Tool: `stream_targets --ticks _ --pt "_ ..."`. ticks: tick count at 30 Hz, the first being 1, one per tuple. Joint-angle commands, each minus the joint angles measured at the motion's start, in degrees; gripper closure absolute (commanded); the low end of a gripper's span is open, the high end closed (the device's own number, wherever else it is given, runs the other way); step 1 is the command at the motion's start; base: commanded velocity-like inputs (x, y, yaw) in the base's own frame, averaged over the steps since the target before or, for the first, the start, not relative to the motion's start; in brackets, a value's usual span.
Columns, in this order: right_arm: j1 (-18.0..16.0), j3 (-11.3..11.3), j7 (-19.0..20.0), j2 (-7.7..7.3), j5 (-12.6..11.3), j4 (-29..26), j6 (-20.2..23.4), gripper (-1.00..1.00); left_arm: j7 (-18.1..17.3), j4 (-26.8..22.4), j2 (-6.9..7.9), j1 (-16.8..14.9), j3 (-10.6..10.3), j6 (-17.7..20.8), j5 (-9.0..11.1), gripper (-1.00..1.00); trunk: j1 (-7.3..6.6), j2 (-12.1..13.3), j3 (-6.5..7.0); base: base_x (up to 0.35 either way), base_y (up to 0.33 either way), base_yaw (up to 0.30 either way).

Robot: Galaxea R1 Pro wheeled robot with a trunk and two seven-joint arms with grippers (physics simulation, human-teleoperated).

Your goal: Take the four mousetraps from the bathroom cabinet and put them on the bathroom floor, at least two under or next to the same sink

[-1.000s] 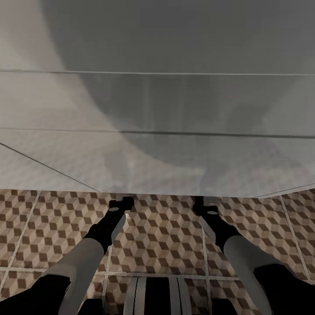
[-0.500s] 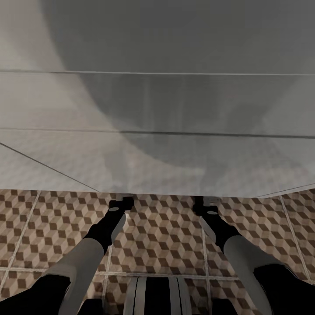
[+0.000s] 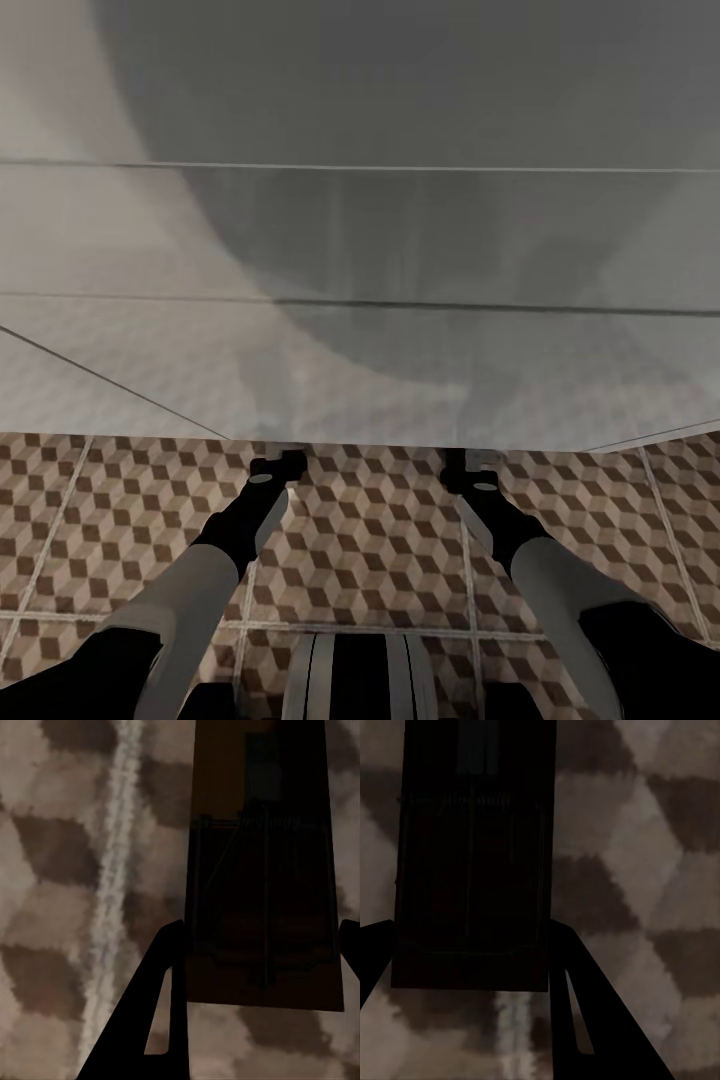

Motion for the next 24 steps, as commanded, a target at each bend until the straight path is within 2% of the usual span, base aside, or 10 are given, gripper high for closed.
stream_targets --ticks 1,8,24 --pt "-0.01 0.47 -0.30 -0.04 -0.70 -0.09 0.27 1.00 0.50 -0.09 0.04 -0.02 -0.39 0.40 0.21 1.00 -0.01 -0.01 -0.03 0.000 0.000 0.000" --pt "-0.37 0.40 -0.30 -0.05 -1.07 0.01 0.27 1.00 0.50 -0.08 -0.13 0.00 -0.40 0.47 -0.10 1.00 -0.01 -0.01 -0.03 0.000 0.000 0.000" --pt "-4.00 0.42 -0.27 -0.04 -1.00 1.42 0.78 1.00 0.25 -0.40 -0.16 -0.05 -0.58 0.47 -0.48 1.00 -0.01 -0.01 -0.03 0.000 0.000 0.000"
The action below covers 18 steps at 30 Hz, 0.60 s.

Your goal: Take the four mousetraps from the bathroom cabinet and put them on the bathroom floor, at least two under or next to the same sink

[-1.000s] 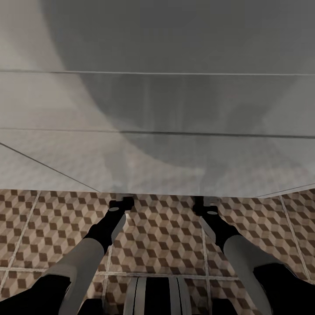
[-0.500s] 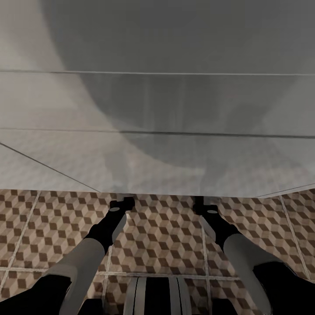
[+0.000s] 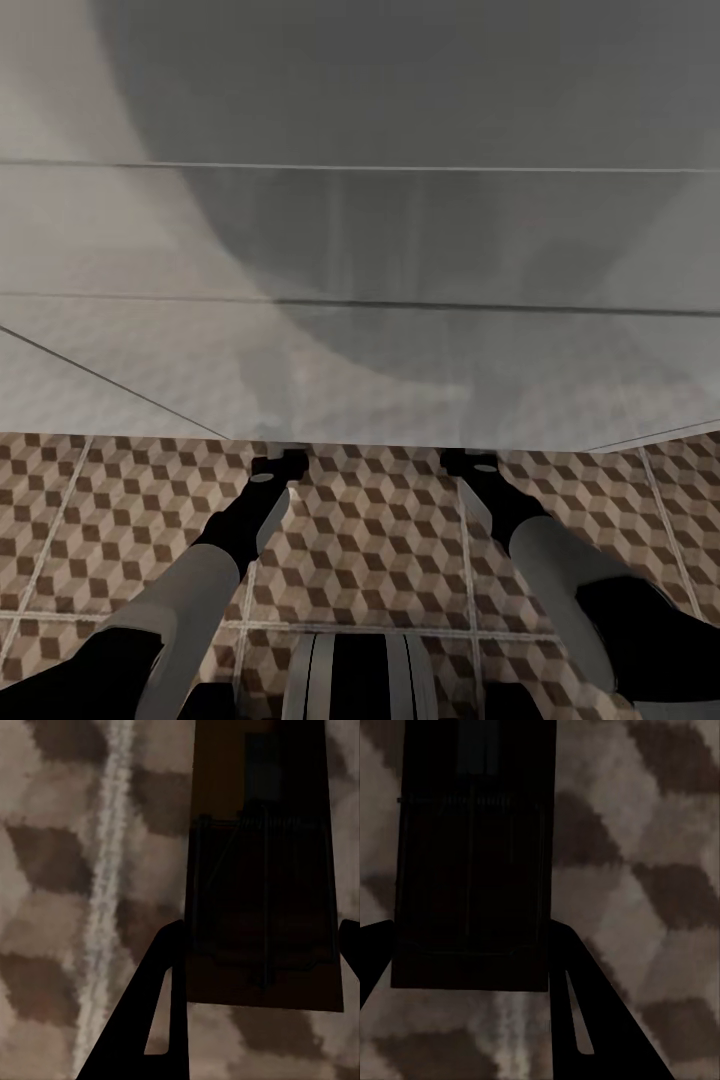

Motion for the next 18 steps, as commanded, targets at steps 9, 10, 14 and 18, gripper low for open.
stream_targets --ticks 9,10,14,18 --pt "-0.79 0.43 1.24 0.02 -1.02 1.39 0.38 1.00 0.25 -0.47 0.14 -0.03 -0.40 0.33 0.14 1.00 -0.01 -0.01 -0.03 0.000 0.000 0.000" --pt "-0.82 0.43 1.38 0.04 -1.05 1.47 0.43 1.00 0.24 -0.47 0.14 -0.03 -0.39 0.31 0.14 1.00 -0.01 -0.01 -0.03 0.000 0.000 0.000" --pt "-0.84 0.43 1.55 0.05 -1.09 2.65 0.49 1.00 0.23 -0.49 0.15 -0.02 -0.39 0.29 0.25 1.00 -0.01 -0.01 -0.03 0.000 0.000 0.000" --pt "-0.85 0.37 1.95 0.05 -1.14 3.33 0.52 1.00 0.23 -0.48 0.09 -0.03 -0.39 0.28 0.29 1.00 -0.01 -0.01 -0.03 0.000 0.000 0.000"
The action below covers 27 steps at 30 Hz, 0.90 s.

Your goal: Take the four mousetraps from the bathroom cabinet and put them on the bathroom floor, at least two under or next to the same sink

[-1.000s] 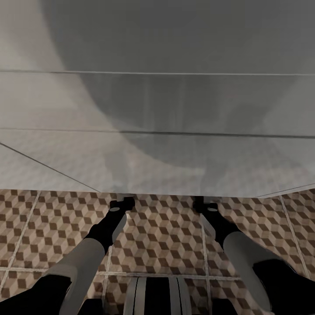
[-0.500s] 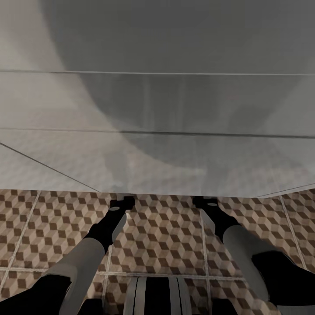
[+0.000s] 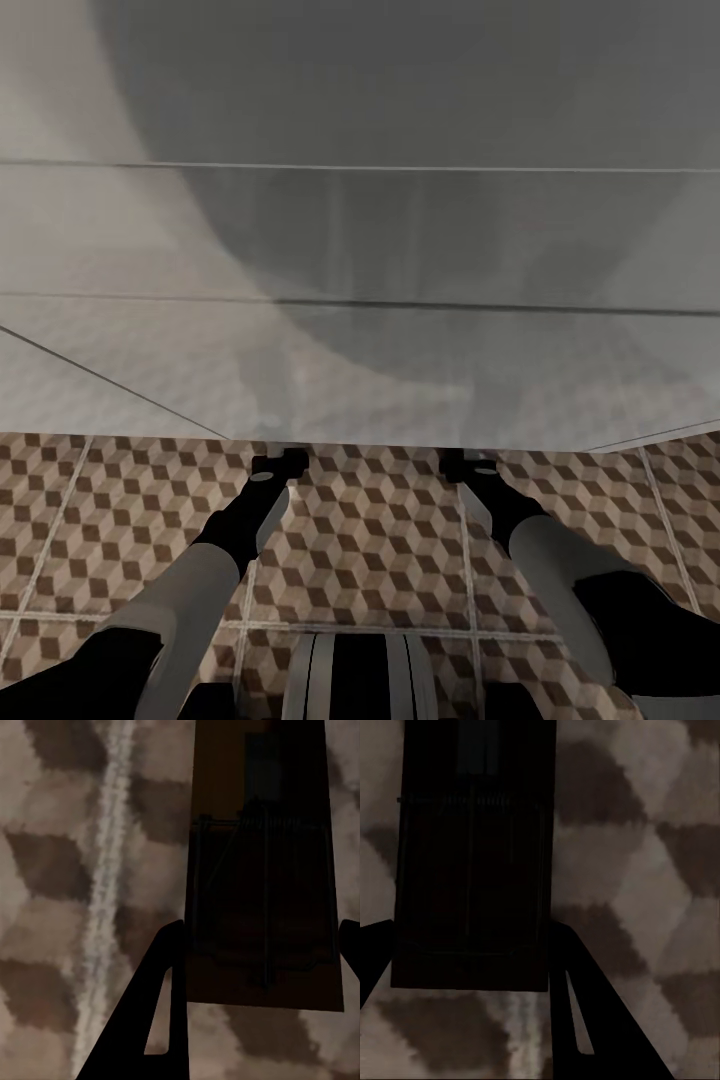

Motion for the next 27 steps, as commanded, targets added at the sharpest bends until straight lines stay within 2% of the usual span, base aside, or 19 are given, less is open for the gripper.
stream_targets --ticks 1,7,22,27 --pt "0.00 0.46 -0.06 -0.03 -0.72 -0.04 0.31 1.00 0.51 -0.10 0.04 0.00 -0.39 0.37 0.16 1.00 -0.01 -0.01 -0.03 0.000 0.000 0.000" --pt "-0.01 0.44 1.35 -0.01 -0.78 0.23 1.17 1.00 0.51 -0.10 0.02 0.00 -0.39 0.50 0.18 1.00 -0.01 -0.01 -0.03 0.000 0.000 0.000" --pt "-0.04 0.36 1.61 -0.02 -0.85 0.25 2.15 1.00 0.46 -0.12 0.02 0.00 -0.39 0.54 0.10 1.00 -0.01 -0.01 -0.03 0.000 0.000 0.000" --pt "-0.44 0.32 1.65 0.01 -0.88 0.27 4.06 1.00 0.48 -0.17 0.02 0.00 -0.39 0.55 0.09 1.00 -0.01 -0.01 -0.03 0.000 0.000 0.000"
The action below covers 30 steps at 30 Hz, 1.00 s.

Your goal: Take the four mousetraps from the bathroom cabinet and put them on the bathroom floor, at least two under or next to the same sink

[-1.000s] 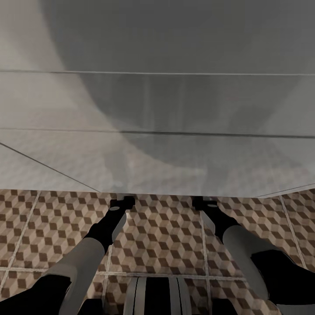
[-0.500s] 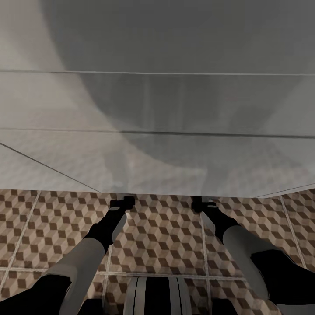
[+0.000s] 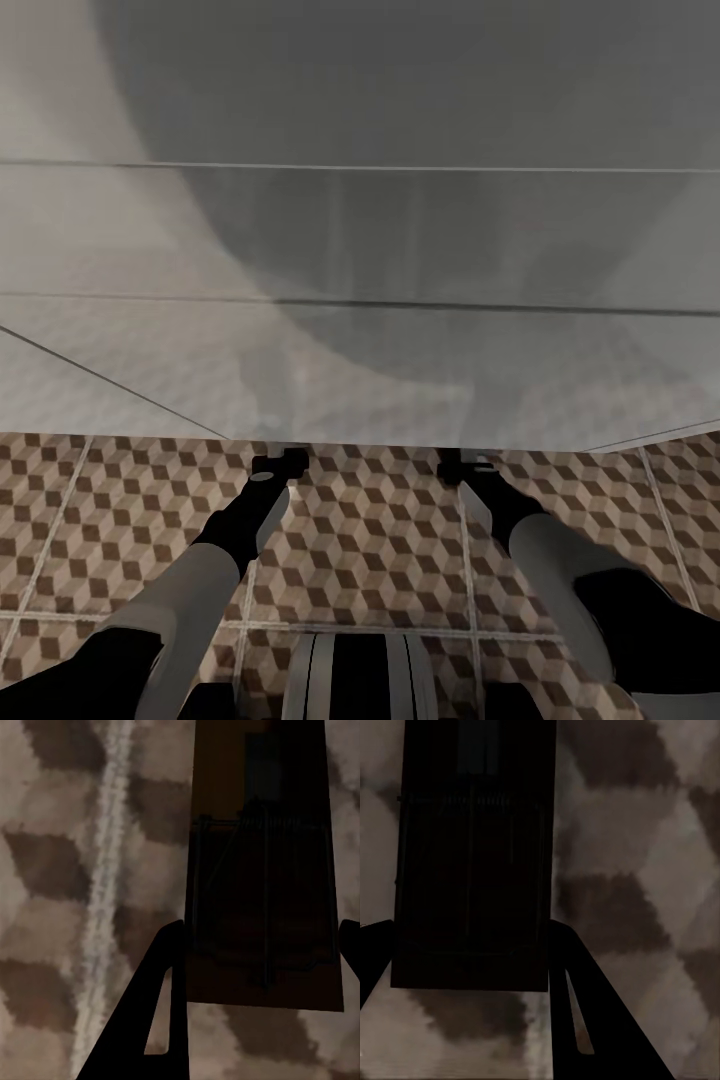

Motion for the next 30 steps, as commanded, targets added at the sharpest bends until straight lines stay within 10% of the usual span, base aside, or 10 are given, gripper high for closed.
stream_targets --ticks 1,30 --pt "-0.11 0.45 -0.26 -0.01 -0.76 -0.10 0.58 1.00 0.50 -0.11 0.05 -0.01 -0.39 0.37 0.15 1.00 -0.01 -0.01 -0.03 0.000 0.000 0.000" --pt "-1.17 0.23 -0.22 -0.06 -0.96 -0.06 3.84 1.00 0.45 -0.12 -0.04 0.02 -0.39 0.51 0.20 1.00 -0.01 -0.01 -0.03 0.000 0.000 0.000"
